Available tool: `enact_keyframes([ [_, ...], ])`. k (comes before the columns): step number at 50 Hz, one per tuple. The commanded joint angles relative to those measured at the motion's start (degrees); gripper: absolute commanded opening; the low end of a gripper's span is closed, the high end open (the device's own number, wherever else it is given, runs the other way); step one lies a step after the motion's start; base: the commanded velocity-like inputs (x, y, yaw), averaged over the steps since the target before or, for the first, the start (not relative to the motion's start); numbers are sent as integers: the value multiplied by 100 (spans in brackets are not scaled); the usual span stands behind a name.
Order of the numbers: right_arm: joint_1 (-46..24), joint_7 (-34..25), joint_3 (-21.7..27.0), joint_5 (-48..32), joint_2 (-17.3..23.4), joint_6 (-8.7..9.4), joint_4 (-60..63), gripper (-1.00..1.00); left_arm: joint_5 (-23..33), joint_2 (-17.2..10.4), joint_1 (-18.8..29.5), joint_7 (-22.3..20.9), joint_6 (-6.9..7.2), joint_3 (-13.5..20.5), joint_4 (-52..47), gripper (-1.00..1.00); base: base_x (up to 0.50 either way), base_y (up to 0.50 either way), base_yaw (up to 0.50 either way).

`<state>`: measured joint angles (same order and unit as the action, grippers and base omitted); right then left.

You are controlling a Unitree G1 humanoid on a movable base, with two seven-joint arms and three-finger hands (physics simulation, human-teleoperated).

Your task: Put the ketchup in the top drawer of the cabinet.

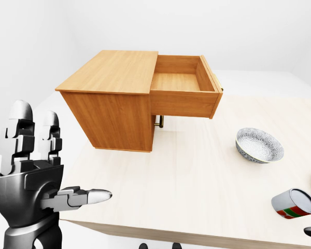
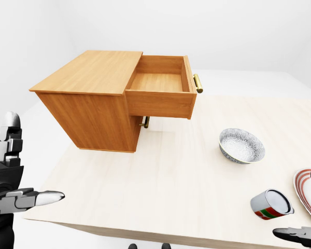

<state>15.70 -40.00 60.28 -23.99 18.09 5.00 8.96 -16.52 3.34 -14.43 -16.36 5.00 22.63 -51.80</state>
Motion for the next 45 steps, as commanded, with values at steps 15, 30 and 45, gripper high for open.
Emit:
enact_keyframes([
  [15, -207, 0, -464, -11, 366, 0, -676, 100, -7, 6, -15, 2, 0, 10, -32, 100, 0, 0, 0],
  [30, -141, 0, -537, 79, 440, 0, -1002, 100, 49, -8, 10, 14, 0, -46, 55, 100, 0, 0, 0],
  [45, -194, 0, -662, 73, 506, 0, -1219, 100, 99, 13, -26, 20, 0, -107, 31, 100, 0, 0, 0],
])
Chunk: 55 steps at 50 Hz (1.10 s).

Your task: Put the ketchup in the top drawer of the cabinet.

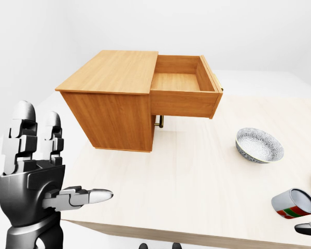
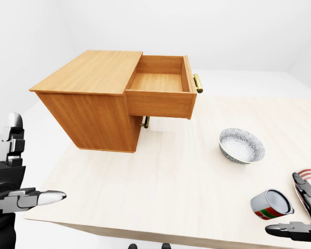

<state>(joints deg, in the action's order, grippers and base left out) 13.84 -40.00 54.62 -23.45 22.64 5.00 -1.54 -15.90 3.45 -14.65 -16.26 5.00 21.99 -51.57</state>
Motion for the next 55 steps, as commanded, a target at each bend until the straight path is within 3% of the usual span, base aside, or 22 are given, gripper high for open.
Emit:
enact_keyframes([
  [1, -2, 0, -102, 11, 52, 0, -173, 100, 29, 1, -7, 8, 0, -31, 11, 100, 0, 0, 0],
  [53, 55, 0, -458, 126, 162, 0, -1052, 100, 140, 20, -65, 15, 0, -153, 89, 100, 0, 0, 0],
  [54, 66, 0, -455, 131, 163, 0, -1074, 54, 136, 23, -73, 12, 0, -154, 78, 100, 0, 0, 0],
  [55, 65, 0, -452, 137, 168, 0, -1090, 40, 137, 21, -69, 17, 0, -155, 65, 100, 0, 0, 0],
])
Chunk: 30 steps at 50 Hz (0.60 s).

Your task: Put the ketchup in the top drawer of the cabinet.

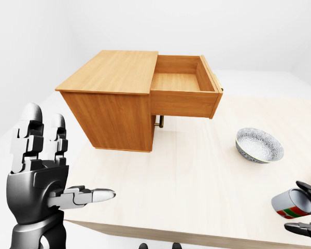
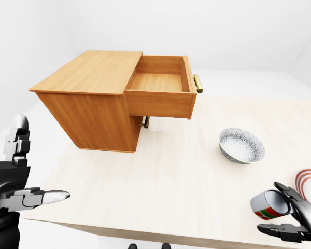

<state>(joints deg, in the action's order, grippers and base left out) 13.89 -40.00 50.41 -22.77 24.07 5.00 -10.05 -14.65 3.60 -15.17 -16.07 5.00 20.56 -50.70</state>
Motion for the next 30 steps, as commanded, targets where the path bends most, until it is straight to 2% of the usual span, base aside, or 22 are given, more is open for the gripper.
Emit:
enact_keyframes([
  [1, 62, 0, -26, 77, 28, 0, -256, -4, 26, 19, -28, -18, 0, -23, 24, 100, 0, 0, 0],
  [2, 69, 0, -27, 82, 29, 0, -288, -100, 17, 15, -21, 0, 0, -18, -5, 100, 0, 0, 0],
  [21, 124, 0, 4, 41, -38, 0, -27, -100, 34, -18, 28, 54, 0, -43, 63, 100, 0, 0, 0],
  [24, 131, 0, 32, -47, -116, 0, 306, -100, 25, -22, 31, 55, 0, -39, 78, 100, 0, 0, 0],
  [30, 129, 0, 265, -477, -359, 0, 1947, -100, -25, -21, 20, 42, 0, 8, 49, 100, 0, 0, 0],
])
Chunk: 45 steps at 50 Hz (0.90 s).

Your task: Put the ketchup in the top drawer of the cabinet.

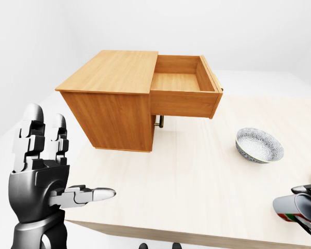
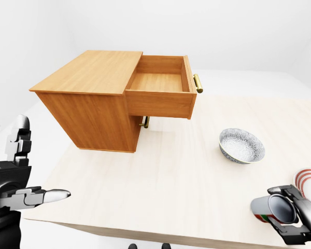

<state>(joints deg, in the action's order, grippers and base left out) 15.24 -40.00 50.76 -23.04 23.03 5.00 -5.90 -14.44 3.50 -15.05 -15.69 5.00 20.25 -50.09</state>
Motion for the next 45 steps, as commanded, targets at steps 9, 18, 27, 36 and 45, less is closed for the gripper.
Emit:
enact_keyframes([
  [9, -362, 0, 524, -1201, -86, 0, 3370, -100, -71, 2, 10, -12, 0, 75, -47, 100, 0, 0, 0],
  [18, -291, 0, -14, -827, 1288, 0, 4830, -100, -68, 8, -7, -10, 0, 64, -97, 100, 0, 0, 0],
  [27, -1264, 0, -571, -462, 3185, 0, 5256, -100, -72, 27, -29, -32, 0, 60, -124, 100, 0, 0, 0],
  [36, -1266, 0, -573, -462, 3188, 0, 5257, -100, -71, 30, -28, -35, 0, 61, -124, 100, 0, 0, 0],
  [45, -1266, 0, -573, -462, 3188, 0, 5257, -100, -70, 30, -28, -35, 0, 61, -124, 100, 0, 0, 0],
])
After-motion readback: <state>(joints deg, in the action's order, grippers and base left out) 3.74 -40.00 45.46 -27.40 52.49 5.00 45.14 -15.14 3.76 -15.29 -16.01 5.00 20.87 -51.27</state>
